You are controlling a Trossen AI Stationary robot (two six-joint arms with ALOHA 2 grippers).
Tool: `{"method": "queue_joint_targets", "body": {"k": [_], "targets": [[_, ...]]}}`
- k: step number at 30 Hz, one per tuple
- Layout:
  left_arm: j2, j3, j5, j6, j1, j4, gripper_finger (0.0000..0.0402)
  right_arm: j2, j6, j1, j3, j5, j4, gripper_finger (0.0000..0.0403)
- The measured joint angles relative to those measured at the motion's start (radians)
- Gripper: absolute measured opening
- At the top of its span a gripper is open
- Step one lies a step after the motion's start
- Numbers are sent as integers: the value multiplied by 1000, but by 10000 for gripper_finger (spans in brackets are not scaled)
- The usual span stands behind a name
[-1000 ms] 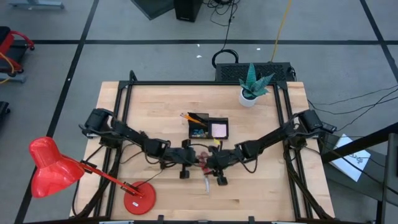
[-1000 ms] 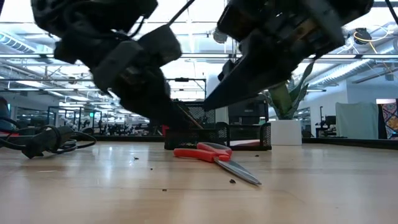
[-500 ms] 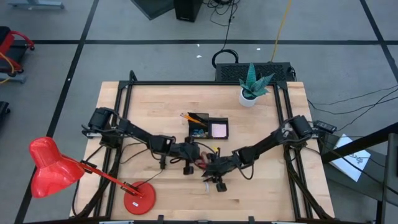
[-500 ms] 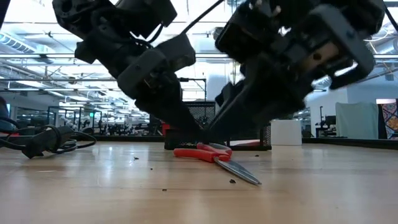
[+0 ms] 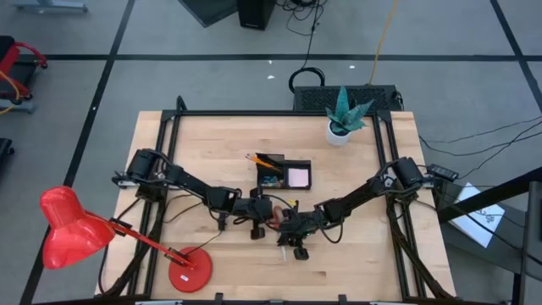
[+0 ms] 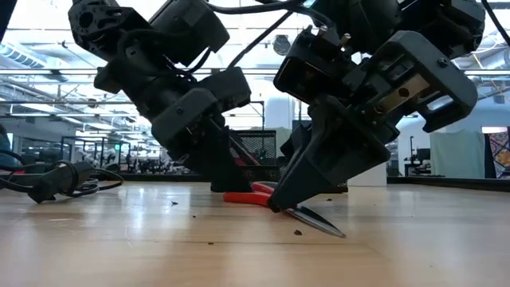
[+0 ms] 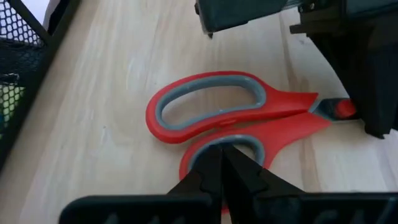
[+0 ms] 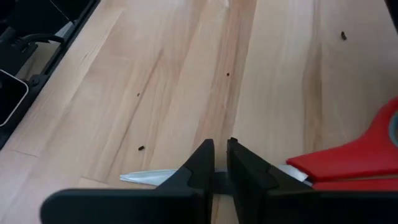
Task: Pick and place office supplies into organizer
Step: Put the red scissors into the black desk organizer
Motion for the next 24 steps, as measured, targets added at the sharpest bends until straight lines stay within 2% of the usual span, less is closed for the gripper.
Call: {"method": "queue_joint_targets", "body": {"k": [9,15,18,24], "targets": [[26,0,-19,-104,-57,9,7,-11,35,0,1,-5,-84,33],[8,-4,22,-154,-90,9,13,-39,49,0,0,-17,-161,33],[8,-4,26,-176,-103,9,5,-53,49,0,-1,-10,-180,33],[8,-6,29,-180,-128,59,14,-60,53,-2,-2,2,-197,33]]}}
